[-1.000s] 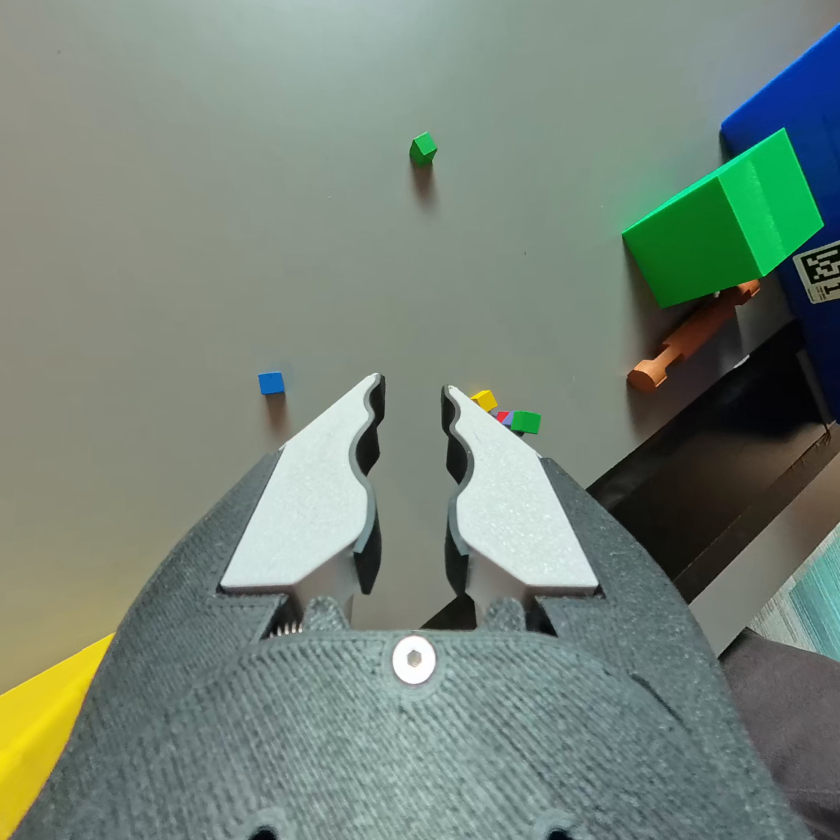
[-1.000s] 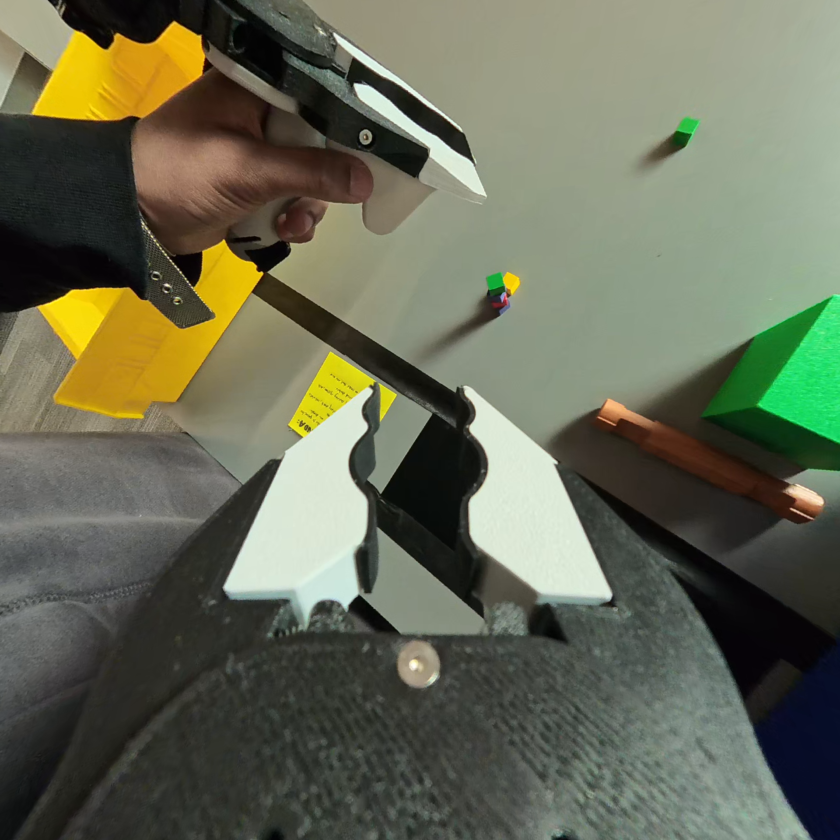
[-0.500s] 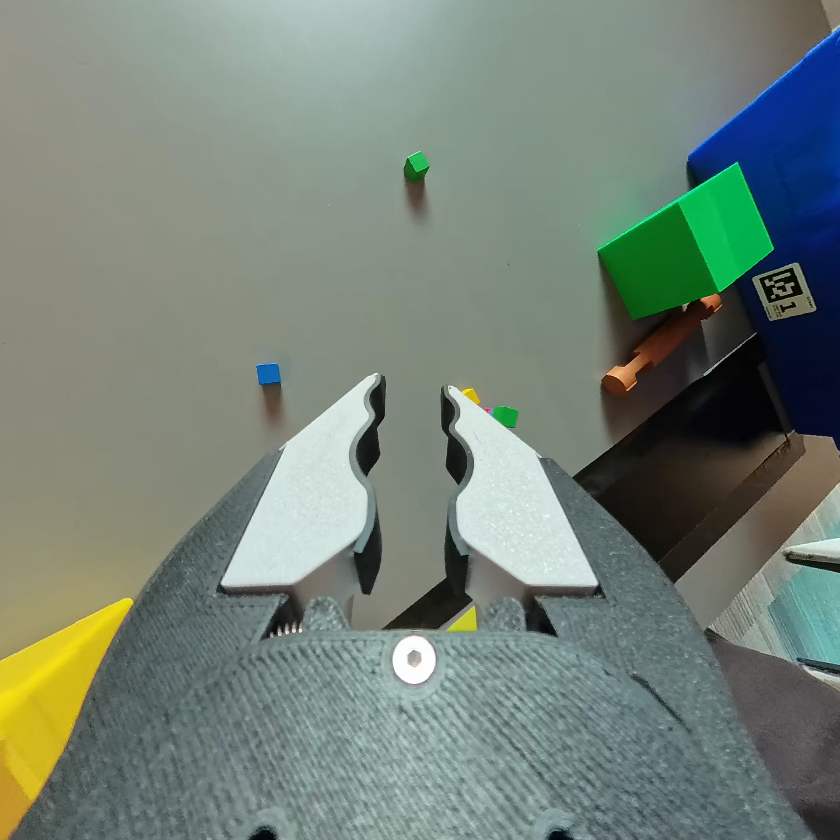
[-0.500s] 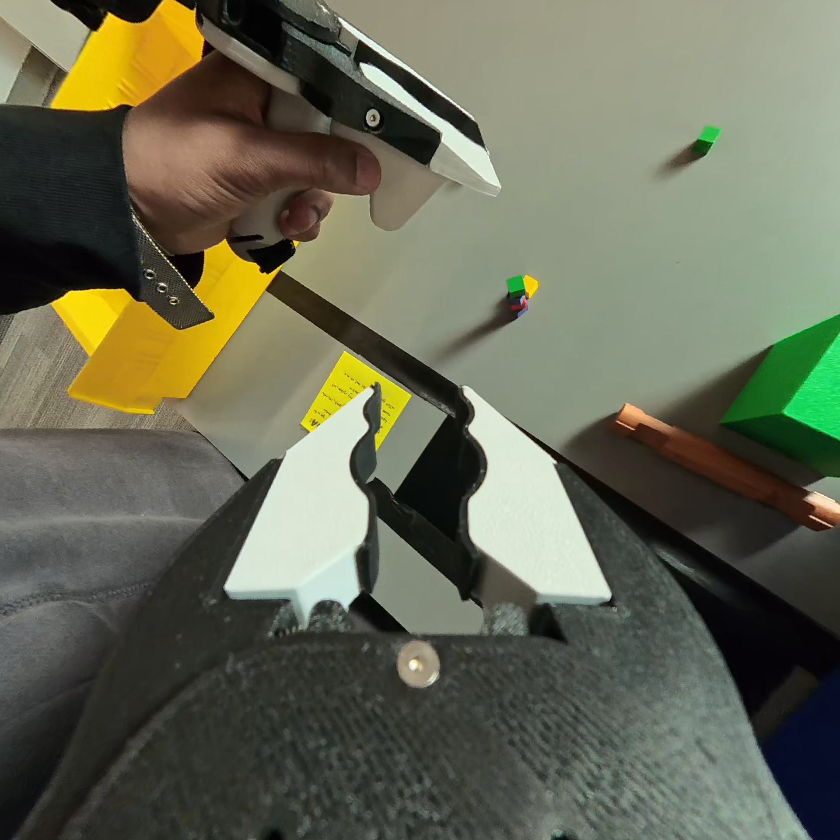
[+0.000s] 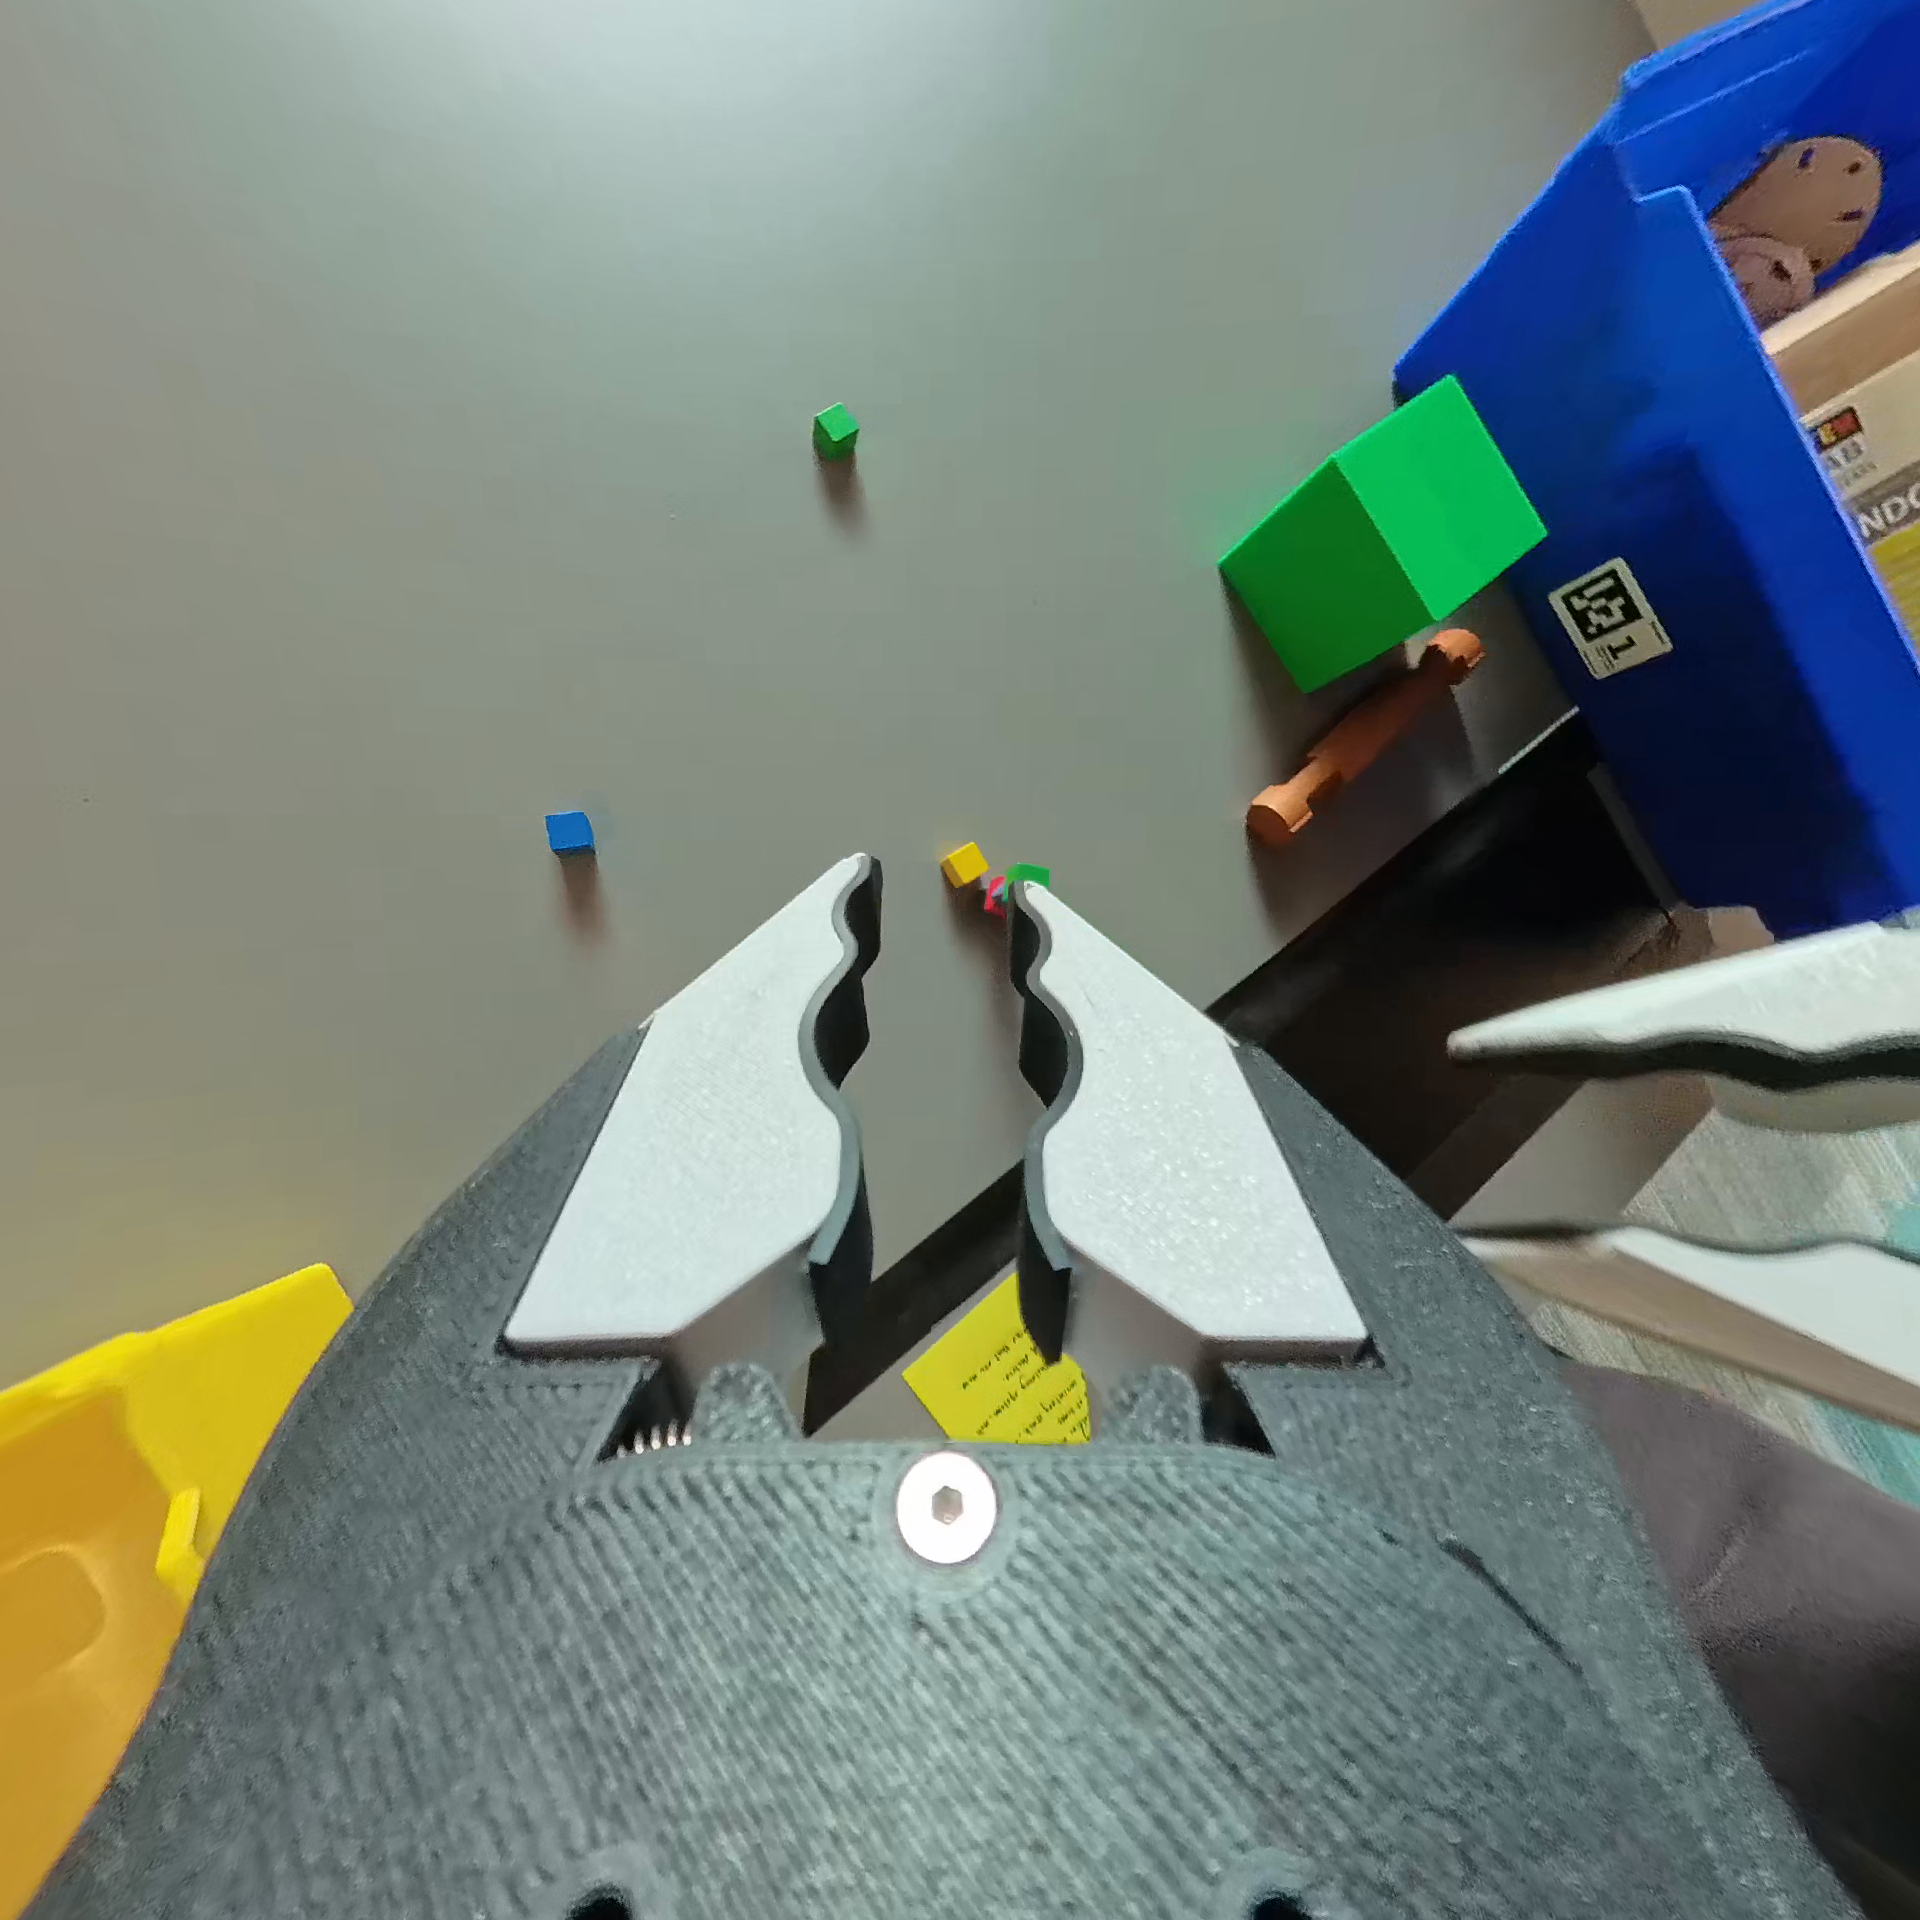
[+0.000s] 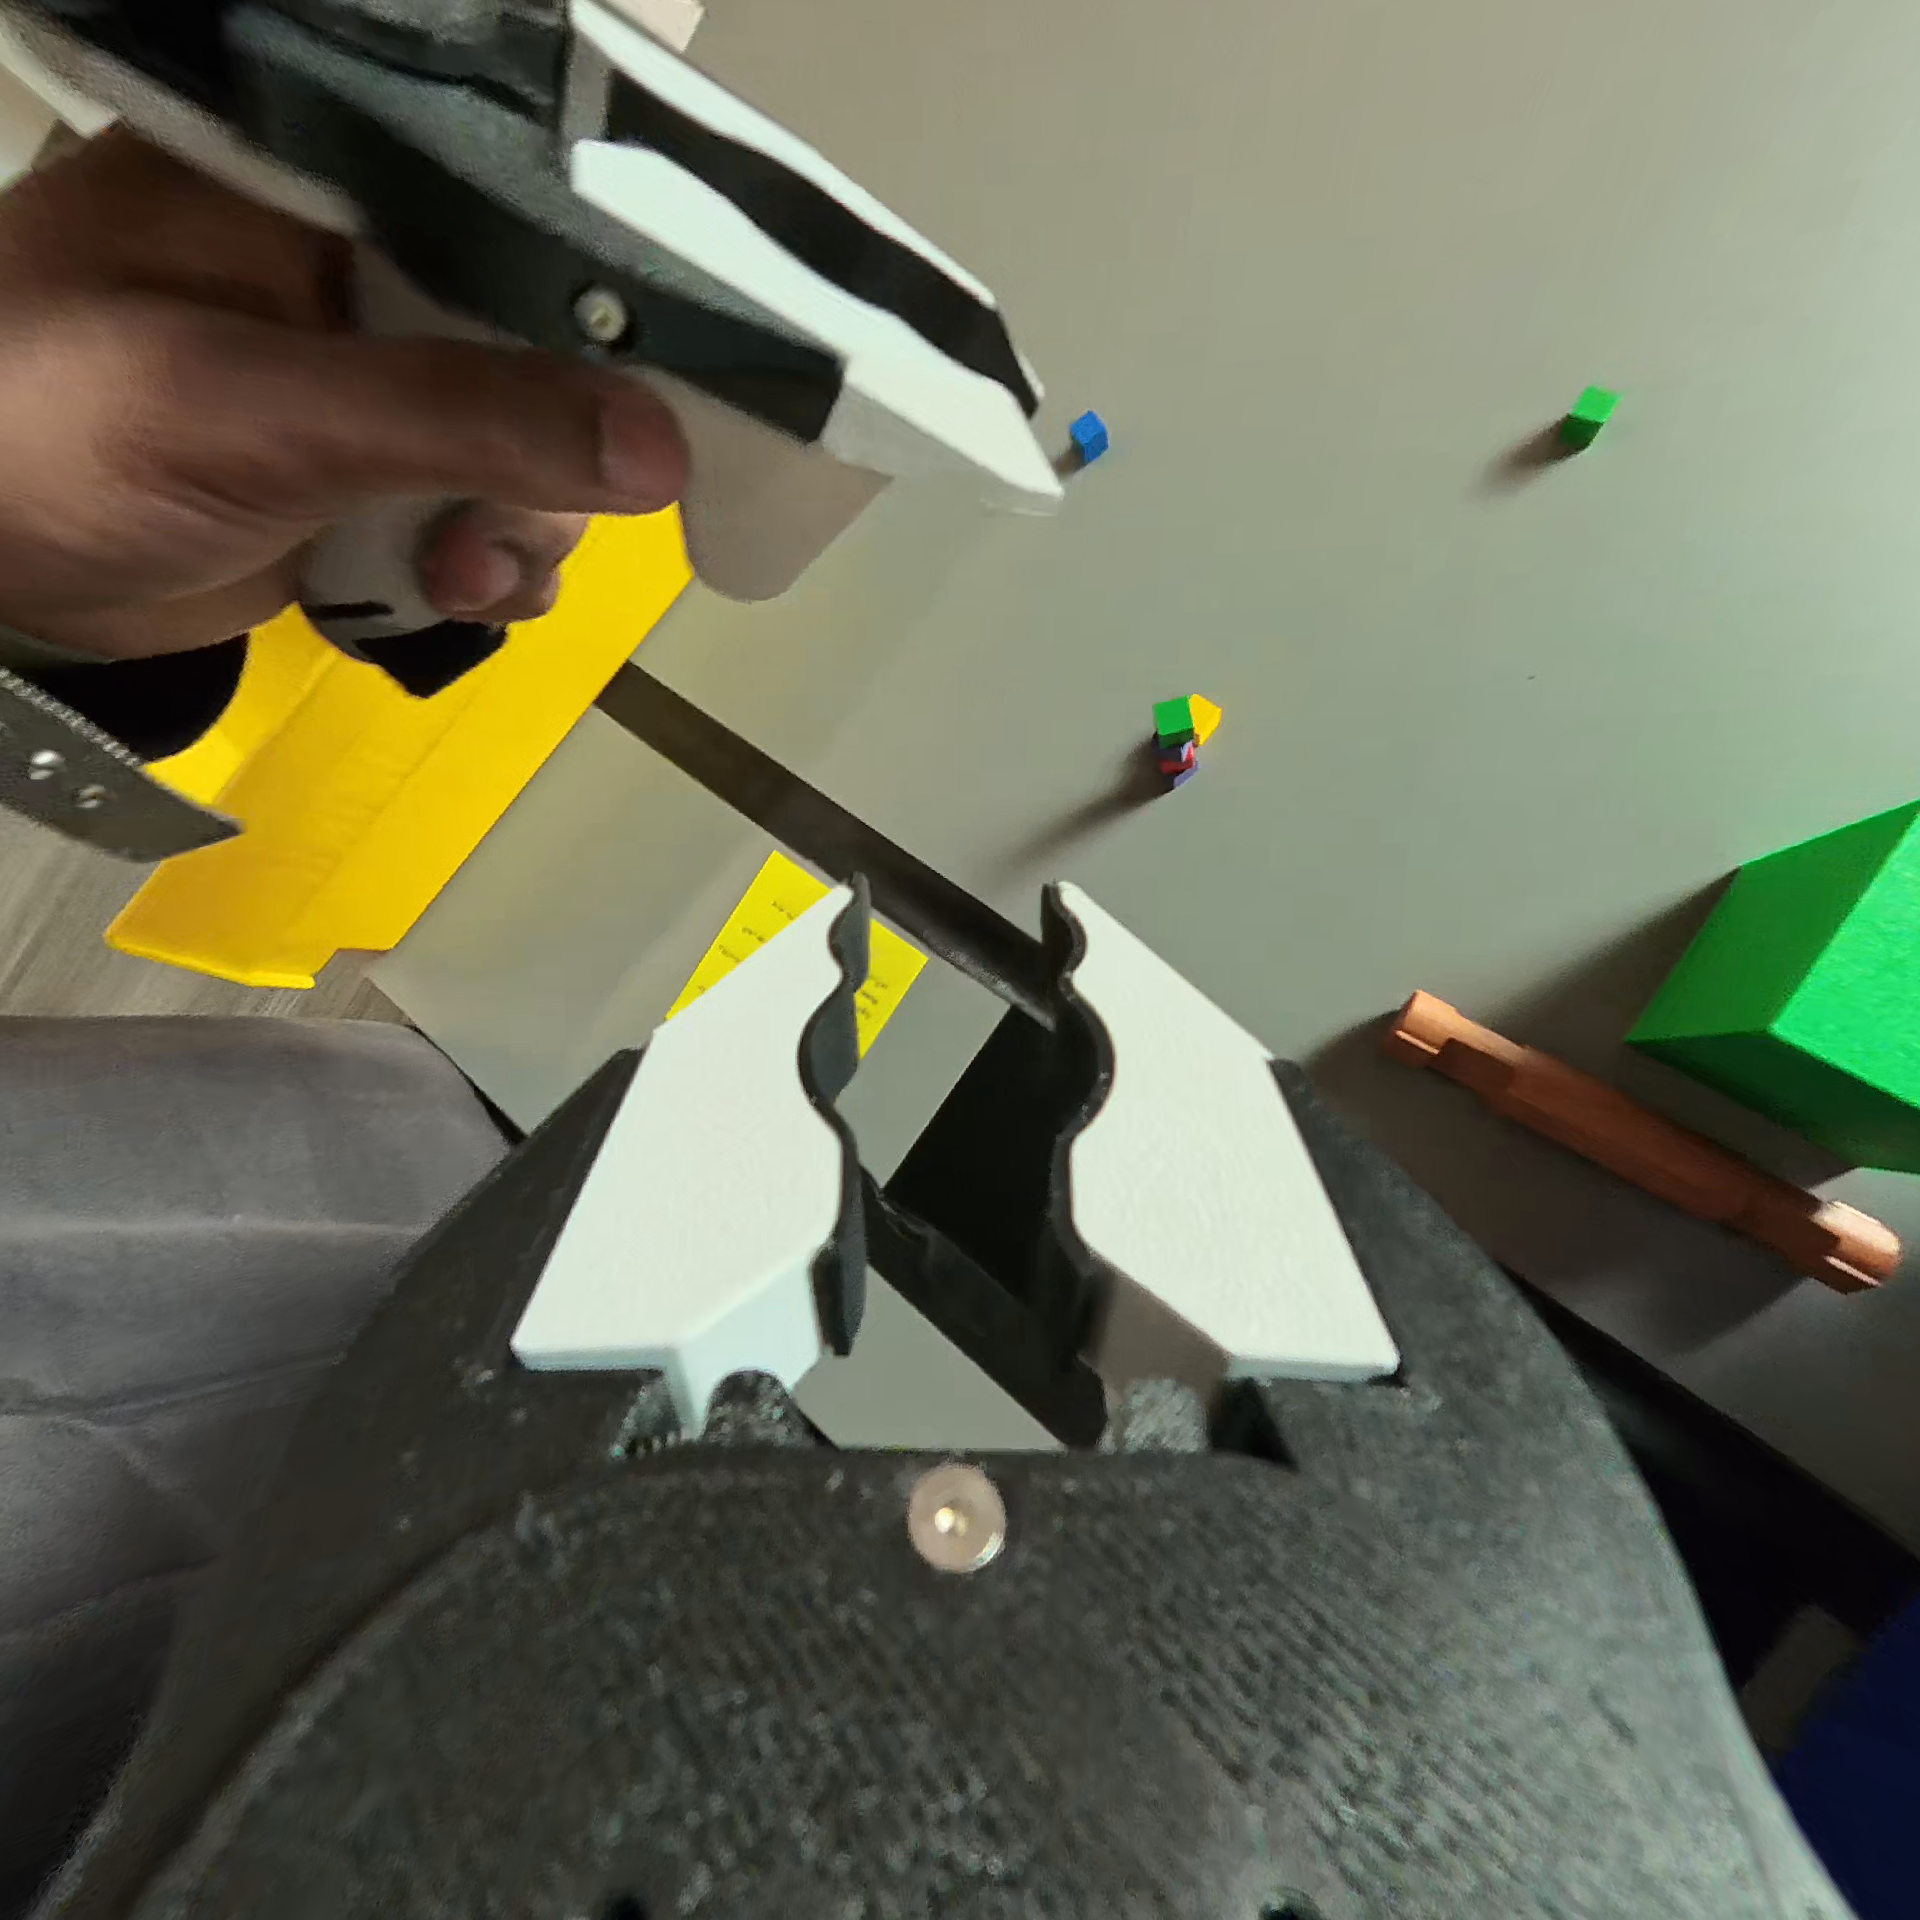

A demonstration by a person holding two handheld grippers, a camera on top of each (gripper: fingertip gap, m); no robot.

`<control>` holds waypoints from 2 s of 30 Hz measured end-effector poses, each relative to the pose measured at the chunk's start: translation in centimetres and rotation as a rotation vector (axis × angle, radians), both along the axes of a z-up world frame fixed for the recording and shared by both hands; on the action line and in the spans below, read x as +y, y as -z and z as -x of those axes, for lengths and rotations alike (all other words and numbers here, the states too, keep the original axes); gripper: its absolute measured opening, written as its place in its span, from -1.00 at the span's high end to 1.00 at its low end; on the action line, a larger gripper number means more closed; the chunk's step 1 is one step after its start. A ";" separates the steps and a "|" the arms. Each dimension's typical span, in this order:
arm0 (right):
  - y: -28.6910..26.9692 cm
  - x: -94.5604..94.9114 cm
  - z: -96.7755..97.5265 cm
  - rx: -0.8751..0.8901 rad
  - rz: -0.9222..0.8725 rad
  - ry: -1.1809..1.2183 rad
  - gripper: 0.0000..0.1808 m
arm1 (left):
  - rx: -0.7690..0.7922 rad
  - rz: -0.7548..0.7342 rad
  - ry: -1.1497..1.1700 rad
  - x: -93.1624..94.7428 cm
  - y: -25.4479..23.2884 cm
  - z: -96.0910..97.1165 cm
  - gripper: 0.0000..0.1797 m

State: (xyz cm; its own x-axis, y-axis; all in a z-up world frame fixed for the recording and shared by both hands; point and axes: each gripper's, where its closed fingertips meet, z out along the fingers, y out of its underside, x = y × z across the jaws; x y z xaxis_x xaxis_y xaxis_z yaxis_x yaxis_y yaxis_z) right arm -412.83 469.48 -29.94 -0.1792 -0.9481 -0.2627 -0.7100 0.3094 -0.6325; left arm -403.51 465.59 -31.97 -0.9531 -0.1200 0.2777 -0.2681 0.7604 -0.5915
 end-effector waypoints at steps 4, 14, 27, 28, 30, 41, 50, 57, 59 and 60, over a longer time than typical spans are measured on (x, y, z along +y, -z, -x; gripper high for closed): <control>-0.9 -1.2 -1.2 -0.027 0.043 0.016 0.63 | -0.020 0.019 0.023 1.6 -1.1 0.7 0.76; -3.1 -0.4 -5.3 -0.105 0.135 0.029 0.70 | 0.004 0.106 0.038 5.2 -3.8 1.2 0.83; -4.7 2.8 -9.1 -0.116 0.223 -0.083 1.00 | 0.002 0.136 0.040 8.9 -5.2 -0.3 1.00; -4.6 3.1 -9.3 -0.115 0.219 -0.095 1.00 | 0.002 0.140 0.022 9.1 -5.1 -0.7 1.00; -4.5 4.0 -9.6 -0.109 0.201 -0.124 1.00 | 0.030 0.145 0.000 9.3 -5.0 -0.9 1.00; -6.5 3.1 -9.0 -0.071 0.337 -0.143 1.00 | 0.005 0.204 0.170 7.0 -6.6 1.8 1.00; -8.2 1.6 -7.4 -0.075 0.379 -0.066 1.00 | 0.023 0.229 0.211 5.2 -6.9 3.3 1.00; -8.2 1.5 -7.3 -0.097 0.322 -0.035 0.90 | 0.039 0.213 0.209 4.9 -6.3 3.5 1.00; -8.3 1.5 -7.4 -0.104 0.308 -0.035 0.83 | 0.033 0.211 0.213 4.8 -6.3 3.5 1.00; -8.3 1.6 -7.5 -0.111 0.300 -0.033 0.80 | 0.031 0.212 0.214 4.8 -6.4 3.5 1.00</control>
State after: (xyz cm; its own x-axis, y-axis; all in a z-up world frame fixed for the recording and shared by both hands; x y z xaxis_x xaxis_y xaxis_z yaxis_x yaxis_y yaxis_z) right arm -405.36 471.08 -21.61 -0.1330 -0.9910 0.0133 -0.6382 0.0753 -0.7662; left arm -406.99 470.36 -25.59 -0.9412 0.1462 0.3045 -0.1356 0.6622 -0.7369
